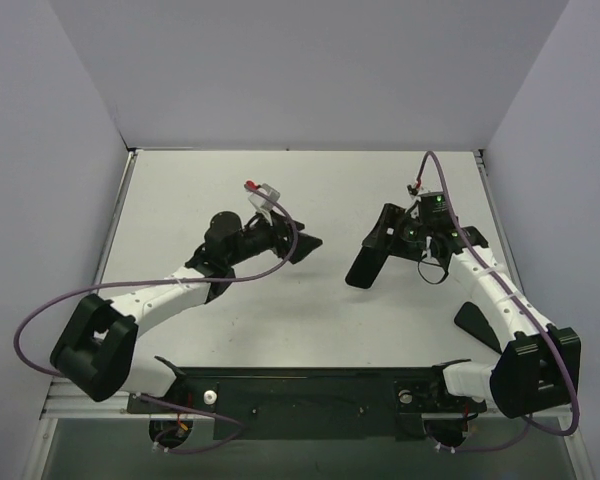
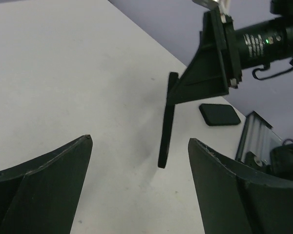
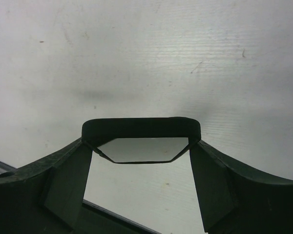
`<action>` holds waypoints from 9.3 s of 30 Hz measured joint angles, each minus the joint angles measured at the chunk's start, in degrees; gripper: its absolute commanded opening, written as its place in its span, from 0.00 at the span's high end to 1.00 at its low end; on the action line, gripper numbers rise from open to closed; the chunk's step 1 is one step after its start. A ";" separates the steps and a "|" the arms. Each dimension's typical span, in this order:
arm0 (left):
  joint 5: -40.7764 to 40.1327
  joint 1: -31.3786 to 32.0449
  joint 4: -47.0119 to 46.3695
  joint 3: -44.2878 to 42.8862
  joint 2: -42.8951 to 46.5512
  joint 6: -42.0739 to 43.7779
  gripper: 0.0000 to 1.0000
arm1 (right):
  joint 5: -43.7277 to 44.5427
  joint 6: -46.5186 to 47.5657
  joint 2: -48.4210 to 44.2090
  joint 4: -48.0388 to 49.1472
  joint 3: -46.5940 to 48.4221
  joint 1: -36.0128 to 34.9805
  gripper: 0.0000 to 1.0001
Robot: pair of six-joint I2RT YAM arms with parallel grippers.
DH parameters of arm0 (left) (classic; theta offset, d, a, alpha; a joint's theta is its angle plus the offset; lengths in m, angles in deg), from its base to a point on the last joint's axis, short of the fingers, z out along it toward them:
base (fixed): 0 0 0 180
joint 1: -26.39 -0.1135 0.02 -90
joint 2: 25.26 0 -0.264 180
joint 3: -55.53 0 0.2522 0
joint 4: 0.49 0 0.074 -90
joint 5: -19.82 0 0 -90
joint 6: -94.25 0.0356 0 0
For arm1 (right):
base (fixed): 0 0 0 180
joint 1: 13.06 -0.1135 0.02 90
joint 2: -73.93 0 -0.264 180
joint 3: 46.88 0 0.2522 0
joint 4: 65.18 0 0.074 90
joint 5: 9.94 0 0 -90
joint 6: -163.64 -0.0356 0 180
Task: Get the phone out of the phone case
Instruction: Pick up the phone at the center of the board, then adjust the phone, then remove the phone case from the phone.
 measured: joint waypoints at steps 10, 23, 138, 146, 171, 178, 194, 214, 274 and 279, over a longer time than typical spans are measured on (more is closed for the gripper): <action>15.54 6.49 1.44 -5.90 -8.57 -2.93 0.13 | -10.08 -11.39 -1.09 0.04 5.84 0.44 1.00; 14.75 7.63 4.28 -8.83 -12.48 -8.04 0.53 | -16.96 -22.05 -1.18 5.16 5.84 -3.32 1.00; 12.92 6.80 -22.05 4.85 21.03 -39.78 1.00 | -31.76 -56.41 -11.69 77.66 -7.61 -10.16 1.00; 17.27 6.21 -26.18 3.80 19.41 -41.22 0.75 | -31.67 -53.83 -13.86 75.63 -6.86 -11.43 1.00; 11.54 4.70 -18.58 3.74 23.87 -41.86 0.51 | -33.59 -45.97 -15.30 62.97 -3.85 -12.07 1.00; 11.58 4.94 -18.32 3.74 23.67 -42.27 0.61 | -34.14 -45.81 -14.97 62.82 -3.23 -12.09 1.00; 14.64 4.96 -18.75 3.85 24.59 -42.60 0.58 | -35.71 -50.05 -13.46 66.73 -2.95 -11.15 1.00; 16.37 6.64 -29.92 -0.28 16.44 -50.71 1.00 | -36.98 -53.90 -9.01 77.46 1.05 -9.97 1.00; -5.11 13.99 -15.89 1.92 22.86 -33.44 0.46 | -27.45 -65.68 -2.54 82.05 0.96 -8.52 1.00; -4.66 13.99 -17.49 1.92 21.31 -34.71 0.50 | -27.43 -65.70 -2.51 82.12 0.96 -8.59 1.00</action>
